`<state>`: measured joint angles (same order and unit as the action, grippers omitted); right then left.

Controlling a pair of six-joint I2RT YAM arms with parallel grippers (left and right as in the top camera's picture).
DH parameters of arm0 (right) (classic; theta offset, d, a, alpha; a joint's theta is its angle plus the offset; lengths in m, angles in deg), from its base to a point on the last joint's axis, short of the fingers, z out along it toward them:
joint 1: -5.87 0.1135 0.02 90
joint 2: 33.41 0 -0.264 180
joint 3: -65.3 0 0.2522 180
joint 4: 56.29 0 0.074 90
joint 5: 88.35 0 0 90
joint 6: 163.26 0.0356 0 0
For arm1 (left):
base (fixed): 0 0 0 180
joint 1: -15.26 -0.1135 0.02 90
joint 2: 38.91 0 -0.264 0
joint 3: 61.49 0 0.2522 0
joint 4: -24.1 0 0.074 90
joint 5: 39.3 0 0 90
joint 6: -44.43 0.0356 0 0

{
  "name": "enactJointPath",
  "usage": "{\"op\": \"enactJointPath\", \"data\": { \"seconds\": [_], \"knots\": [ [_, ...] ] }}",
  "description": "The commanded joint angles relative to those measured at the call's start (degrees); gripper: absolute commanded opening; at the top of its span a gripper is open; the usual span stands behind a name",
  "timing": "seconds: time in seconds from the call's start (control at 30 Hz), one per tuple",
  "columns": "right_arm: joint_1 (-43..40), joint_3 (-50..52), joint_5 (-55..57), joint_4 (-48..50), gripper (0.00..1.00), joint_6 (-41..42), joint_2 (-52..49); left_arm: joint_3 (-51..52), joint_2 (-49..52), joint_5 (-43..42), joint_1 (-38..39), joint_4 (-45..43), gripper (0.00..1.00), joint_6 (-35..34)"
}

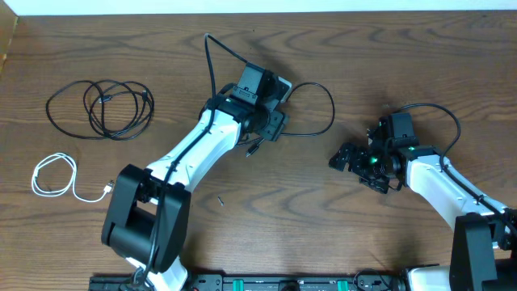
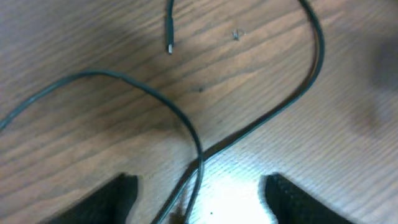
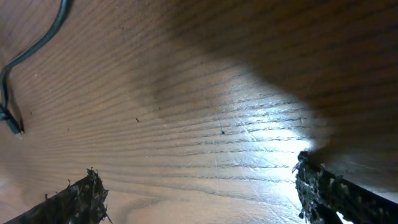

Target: Untangle cables

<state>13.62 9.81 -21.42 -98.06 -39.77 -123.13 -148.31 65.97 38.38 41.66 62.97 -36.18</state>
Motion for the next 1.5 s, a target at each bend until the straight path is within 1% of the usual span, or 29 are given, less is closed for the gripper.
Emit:
{"op": "enactJointPath", "data": {
  "seconds": [0.0, 0.03, 0.2, 0.37, 0.4, 0.43, 0.5, 0.53, 0.57, 0.63, 0.7, 0.73, 0.8, 0.97, 1.07, 1.23, 1.33, 1.47],
  "knots": [
    [0.7, 4.4, 4.3, -2.2, 0.99, 1.2, -4.3, 0.9, 3.2, 1.2, -0.2, 0.2, 0.89, 1.1],
    [0.7, 4.4, 4.3, -2.2, 0.99, 1.2, -4.3, 0.9, 3.9, 1.5, -0.2, 0.2, 0.92, 1.1],
    [0.7, 4.4, 4.4, -2.2, 0.99, 1.2, -4.3, 0.9, 8.3, 1.4, -0.2, 0.1, 0.93, 2.0],
    [0.7, 4.4, 5.0, -1.8, 0.99, 1.2, -4.3, 0.9, 11.2, 1.4, -0.2, 0.1, 0.91, 2.6],
    [0.7, 4.4, 5.0, -1.7, 0.99, 1.2, -4.3, 0.9, 11.6, 1.4, -0.2, 0.1, 0.87, 2.6],
    [0.7, 4.4, 5.0, -1.6, 0.99, 1.2, -4.3, 0.9, 11.9, 1.4, -0.2, 0.0, 0.82, 2.6],
    [0.7, 4.4, 5.0, -1.5, 0.99, 1.2, -4.3, 0.9, 12.4, 1.4, -0.2, -0.4, 0.58, 3.1],
    [0.7, 4.4, 5.0, -1.4, 0.99, 1.2, -4.3, 0.9, 12.6, 1.4, -0.2, -0.7, 0.50, 3.1],
    [0.7, 4.4, 5.0, -1.3, 0.99, 1.2, -4.3, 0.9, 12.9, 1.5, -0.2, -1.3, 0.41, 3.1],
    [0.7, 4.4, 5.2, -1.2, 0.99, 1.2, -4.3, 0.9, 13.6, 1.4, -0.2, -2.3, 0.29, 3.1],
    [0.7, 4.4, 5.2, -1.1, 0.99, 1.2, -4.3, 0.9, 14.4, 1.8, -0.2, -3.5, 0.12, 3.0],
    [0.7, 4.4, 5.2, -1.1, 0.99, 1.2, -4.3, 0.9, 14.8, 2.4, -0.2, -4.1, 0.08, 3.0],
    [0.7, 4.4, 5.2, -1.1, 0.99, 1.2, -4.3, 0.9, 15.5, 5.0, -0.4, -5.7, 0.08, 2.3],
    [0.7, 4.4, 7.6, -1.1, 0.99, 1.2, -4.3, 0.9, 15.6, 15.6, -2.7, -12.0, 0.08, -4.1],
    [0.7, 4.4, 8.2, -0.9, 0.99, 1.2, -4.3, 0.9, 15.6, 17.9, -6.1, -16.8, 0.08, -8.2],
    [0.7, 4.4, 8.2, 0.4, 0.99, 1.2, -4.3, 0.9, 15.7, 17.1, -13.5, -22.3, 0.08, -16.7],
    [0.7, 4.4, 8.2, 1.7, 0.99, 1.2, -4.3, 0.9, 15.7, 11.4, -17.3, -23.3, 0.08, -17.2],
    [0.7, 4.4, 8.1, 3.1, 0.99, 1.2, -4.3, 0.9, 15.7, 4.7, -19.5, -22.6, 0.08, -17.4]
  ]
}}
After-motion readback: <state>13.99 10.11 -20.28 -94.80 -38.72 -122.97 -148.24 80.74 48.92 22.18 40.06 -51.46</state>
